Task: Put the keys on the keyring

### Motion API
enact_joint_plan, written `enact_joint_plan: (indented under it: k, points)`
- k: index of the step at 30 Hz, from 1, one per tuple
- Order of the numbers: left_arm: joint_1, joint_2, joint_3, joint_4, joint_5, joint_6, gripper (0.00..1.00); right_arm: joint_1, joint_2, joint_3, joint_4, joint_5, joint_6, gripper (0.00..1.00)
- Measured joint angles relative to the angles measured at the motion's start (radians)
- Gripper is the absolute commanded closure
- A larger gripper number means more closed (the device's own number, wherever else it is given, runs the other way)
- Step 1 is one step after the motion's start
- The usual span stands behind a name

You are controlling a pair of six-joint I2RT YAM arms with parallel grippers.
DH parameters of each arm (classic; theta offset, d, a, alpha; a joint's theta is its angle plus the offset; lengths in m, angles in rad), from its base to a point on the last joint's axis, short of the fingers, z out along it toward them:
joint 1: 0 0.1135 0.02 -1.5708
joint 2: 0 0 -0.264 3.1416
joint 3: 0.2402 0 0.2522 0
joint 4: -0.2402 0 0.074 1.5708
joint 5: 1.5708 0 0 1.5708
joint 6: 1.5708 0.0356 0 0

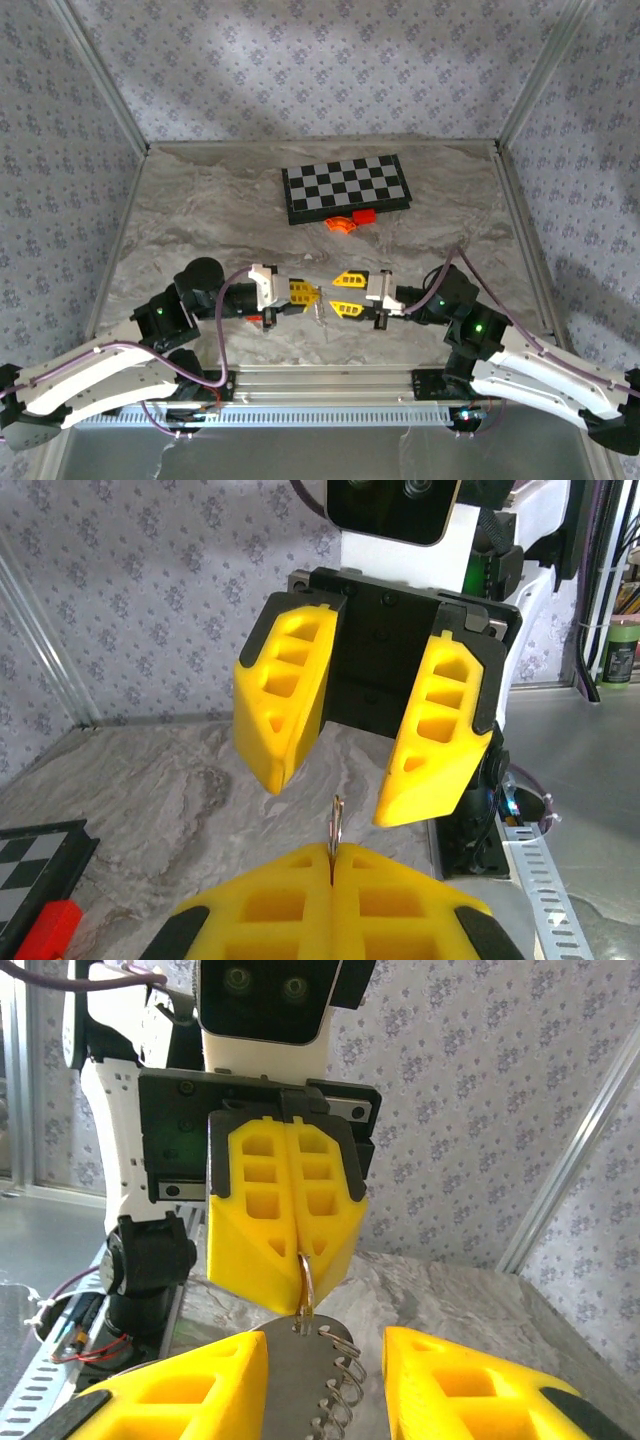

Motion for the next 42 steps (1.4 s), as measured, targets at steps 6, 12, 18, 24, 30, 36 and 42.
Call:
enact_joint_plan:
  k: [6, 12, 18, 24, 30, 36, 42]
  points:
    - [0.0, 0.006, -0.005, 0.035, 0.016, -0.012, 1.0, -0.008, 0.006, 0.0, 0.023, -0.036, 0.023, 0.7]
    - [0.0, 0.013, -0.01, 0.051, 0.015, -0.014, 1.0, -0.009, 0.029, 0.0, 0.045, -0.056, 0.032, 0.73]
    - [0.0, 0.018, -0.011, 0.066, 0.016, -0.014, 1.0, -0.01, 0.036, 0.0, 0.066, -0.064, 0.047, 0.89]
    - [0.002, 0.021, -0.016, 0.072, 0.014, -0.014, 1.0, -0.014, 0.045, 0.0, 0.069, -0.061, 0.051, 1.0]
    - [0.002, 0.025, -0.014, 0.039, -0.005, -0.008, 0.88, -0.013, 0.056, 0.026, -0.009, -0.044, 0.021, 1.0]
    - [0.002, 0.025, 0.018, -0.08, -0.05, 0.023, 0.88, -0.002, 0.097, 0.105, -0.169, -0.018, -0.045, 1.0]
    - [0.002, 0.025, 0.036, -0.143, -0.063, 0.039, 0.89, 0.017, 0.137, 0.145, -0.237, -0.008, -0.087, 1.0]
